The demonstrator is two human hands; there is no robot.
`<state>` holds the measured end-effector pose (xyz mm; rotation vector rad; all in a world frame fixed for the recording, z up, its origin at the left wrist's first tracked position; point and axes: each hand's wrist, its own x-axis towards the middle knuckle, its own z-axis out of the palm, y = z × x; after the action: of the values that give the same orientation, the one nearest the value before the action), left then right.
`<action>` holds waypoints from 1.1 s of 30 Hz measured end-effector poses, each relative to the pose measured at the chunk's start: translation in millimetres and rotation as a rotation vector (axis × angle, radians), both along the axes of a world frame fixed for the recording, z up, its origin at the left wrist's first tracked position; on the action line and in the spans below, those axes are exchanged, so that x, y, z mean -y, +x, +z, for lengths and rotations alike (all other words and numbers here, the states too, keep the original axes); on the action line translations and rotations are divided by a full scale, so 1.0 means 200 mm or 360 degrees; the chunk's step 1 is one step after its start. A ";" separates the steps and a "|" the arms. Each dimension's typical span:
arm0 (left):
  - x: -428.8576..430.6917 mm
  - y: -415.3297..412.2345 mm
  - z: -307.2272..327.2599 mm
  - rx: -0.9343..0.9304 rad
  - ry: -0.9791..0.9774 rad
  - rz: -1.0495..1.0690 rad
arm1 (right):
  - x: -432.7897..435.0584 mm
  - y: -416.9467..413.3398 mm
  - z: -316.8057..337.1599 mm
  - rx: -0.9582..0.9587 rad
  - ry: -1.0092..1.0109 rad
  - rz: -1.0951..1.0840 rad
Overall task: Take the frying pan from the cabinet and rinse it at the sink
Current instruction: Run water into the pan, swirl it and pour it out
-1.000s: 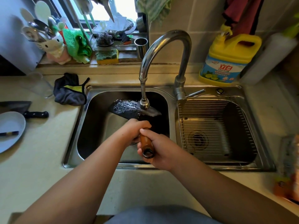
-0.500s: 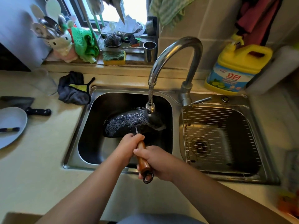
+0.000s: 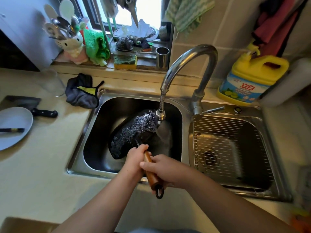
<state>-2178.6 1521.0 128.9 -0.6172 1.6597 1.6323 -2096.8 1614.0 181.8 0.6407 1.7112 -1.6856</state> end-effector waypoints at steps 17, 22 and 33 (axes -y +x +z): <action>0.08 -0.01 0.02 0.0123 0.0199 0.0246 | -1.14 -0.14 -0.04 -0.0275 0.0428 -0.1861; 0.09 -0.01 0.01 0.0122 0.0213 0.0236 | -1.16 -0.15 -0.07 -0.0335 0.0499 -0.1869; 0.08 -0.01 -0.01 0.0090 0.0185 0.0208 | -1.20 -0.22 -0.01 -0.0311 0.0540 -0.1850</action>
<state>-2181.1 1505.8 126.4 -0.7192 1.4994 1.7741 -2140.2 1853.3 179.2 1.9574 1.9013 -2.2147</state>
